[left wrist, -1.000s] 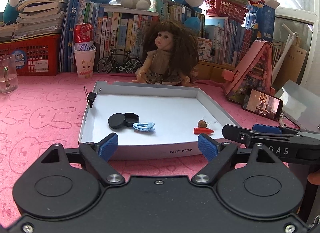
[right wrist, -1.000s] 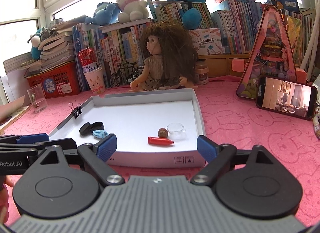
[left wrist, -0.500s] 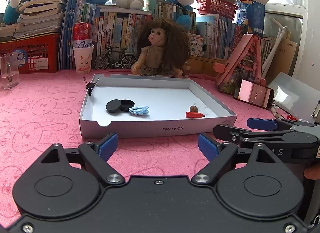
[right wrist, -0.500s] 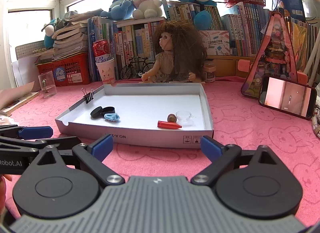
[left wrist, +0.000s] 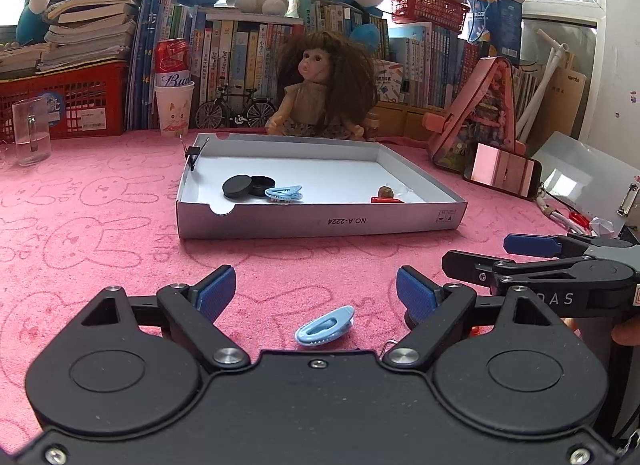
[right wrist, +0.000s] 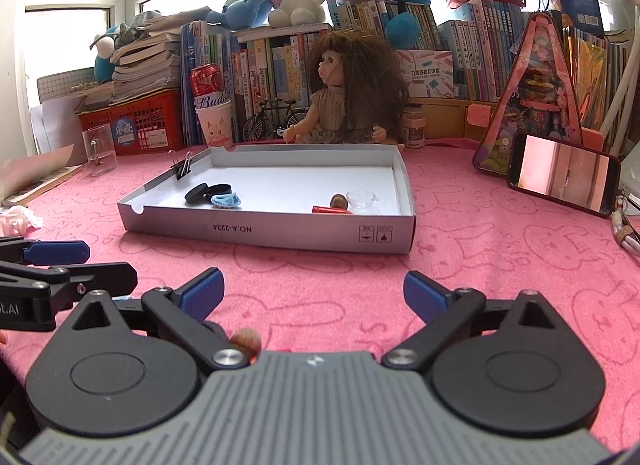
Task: Organize rigid objects
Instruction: 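Withdraw both tools from the tray toward the remaining objects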
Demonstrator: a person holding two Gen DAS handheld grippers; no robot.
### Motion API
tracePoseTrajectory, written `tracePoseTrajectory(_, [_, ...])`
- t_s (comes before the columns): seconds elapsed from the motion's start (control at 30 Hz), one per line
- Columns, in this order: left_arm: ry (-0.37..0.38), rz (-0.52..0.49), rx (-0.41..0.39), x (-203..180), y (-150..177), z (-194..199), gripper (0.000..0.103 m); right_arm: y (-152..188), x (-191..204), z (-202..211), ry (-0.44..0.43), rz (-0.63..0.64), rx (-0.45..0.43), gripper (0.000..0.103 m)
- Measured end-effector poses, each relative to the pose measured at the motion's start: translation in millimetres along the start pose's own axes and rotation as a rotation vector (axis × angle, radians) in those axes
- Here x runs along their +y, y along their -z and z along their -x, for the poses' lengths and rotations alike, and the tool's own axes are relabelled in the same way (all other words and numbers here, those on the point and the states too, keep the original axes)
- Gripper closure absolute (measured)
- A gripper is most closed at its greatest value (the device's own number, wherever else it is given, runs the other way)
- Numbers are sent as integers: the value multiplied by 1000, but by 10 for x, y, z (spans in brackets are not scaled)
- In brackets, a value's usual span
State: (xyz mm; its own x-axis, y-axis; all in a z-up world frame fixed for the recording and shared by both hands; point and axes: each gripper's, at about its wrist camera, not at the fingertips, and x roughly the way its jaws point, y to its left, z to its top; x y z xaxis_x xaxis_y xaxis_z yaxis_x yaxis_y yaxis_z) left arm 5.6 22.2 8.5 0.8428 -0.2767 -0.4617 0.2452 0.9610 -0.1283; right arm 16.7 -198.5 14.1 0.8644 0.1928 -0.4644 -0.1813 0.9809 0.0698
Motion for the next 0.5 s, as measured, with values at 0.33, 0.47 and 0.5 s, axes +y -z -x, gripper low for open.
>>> tracePoseTrajectory(0.33, [12, -60, 18, -56, 210, 234, 16, 215, 39, 167, -57, 54, 10, 3])
tracePoseTrajectory(0.47, [45, -69, 38, -85, 276, 301, 19, 243, 38, 231, -100, 127, 11, 3])
tracePoseTrajectory(0.5, [53, -74, 45, -94, 296, 317, 21, 247, 29, 239, -109, 150, 15, 3])
